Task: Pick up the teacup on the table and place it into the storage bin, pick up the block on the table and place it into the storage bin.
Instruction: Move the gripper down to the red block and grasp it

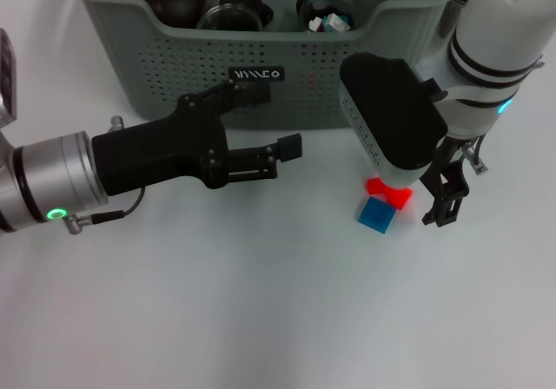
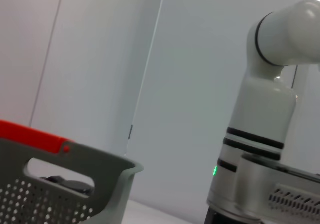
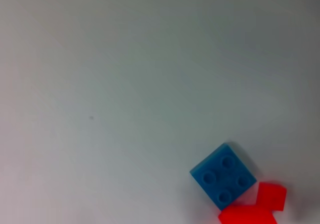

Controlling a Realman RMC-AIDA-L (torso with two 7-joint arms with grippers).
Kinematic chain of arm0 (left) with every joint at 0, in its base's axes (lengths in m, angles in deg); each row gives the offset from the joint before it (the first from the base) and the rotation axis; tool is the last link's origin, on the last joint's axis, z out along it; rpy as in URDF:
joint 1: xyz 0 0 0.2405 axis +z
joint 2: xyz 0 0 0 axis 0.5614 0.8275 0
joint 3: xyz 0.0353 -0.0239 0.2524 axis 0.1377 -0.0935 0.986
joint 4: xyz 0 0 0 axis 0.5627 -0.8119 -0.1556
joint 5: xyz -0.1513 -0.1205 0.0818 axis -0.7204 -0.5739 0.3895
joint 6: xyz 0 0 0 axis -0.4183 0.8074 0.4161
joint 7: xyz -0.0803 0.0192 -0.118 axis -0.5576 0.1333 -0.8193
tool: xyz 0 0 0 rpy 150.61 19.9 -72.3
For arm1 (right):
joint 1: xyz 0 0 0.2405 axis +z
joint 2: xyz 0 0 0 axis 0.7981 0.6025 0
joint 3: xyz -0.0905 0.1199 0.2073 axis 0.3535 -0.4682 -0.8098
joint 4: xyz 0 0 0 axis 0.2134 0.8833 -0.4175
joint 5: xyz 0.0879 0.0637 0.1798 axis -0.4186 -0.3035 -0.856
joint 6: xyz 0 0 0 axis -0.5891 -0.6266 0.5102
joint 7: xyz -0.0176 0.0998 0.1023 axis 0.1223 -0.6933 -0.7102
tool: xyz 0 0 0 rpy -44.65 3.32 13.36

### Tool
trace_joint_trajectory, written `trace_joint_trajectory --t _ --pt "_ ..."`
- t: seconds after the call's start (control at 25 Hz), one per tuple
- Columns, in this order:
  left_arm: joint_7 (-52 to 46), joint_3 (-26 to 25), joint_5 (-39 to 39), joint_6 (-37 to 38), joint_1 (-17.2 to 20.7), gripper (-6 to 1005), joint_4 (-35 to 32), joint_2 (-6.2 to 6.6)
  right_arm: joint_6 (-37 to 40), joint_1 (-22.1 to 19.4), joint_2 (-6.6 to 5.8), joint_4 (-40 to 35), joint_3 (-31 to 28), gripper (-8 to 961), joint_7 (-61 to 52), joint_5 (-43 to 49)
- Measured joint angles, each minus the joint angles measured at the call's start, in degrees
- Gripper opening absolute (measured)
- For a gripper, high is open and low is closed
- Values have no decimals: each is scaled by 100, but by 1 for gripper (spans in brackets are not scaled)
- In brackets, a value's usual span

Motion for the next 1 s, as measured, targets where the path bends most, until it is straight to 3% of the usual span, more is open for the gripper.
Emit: trace_joint_trajectory --t 1.0 --pt "-27 -170 -10 -380 123 948 -21 20 -600 -36 1 395 171 884 698 -169"
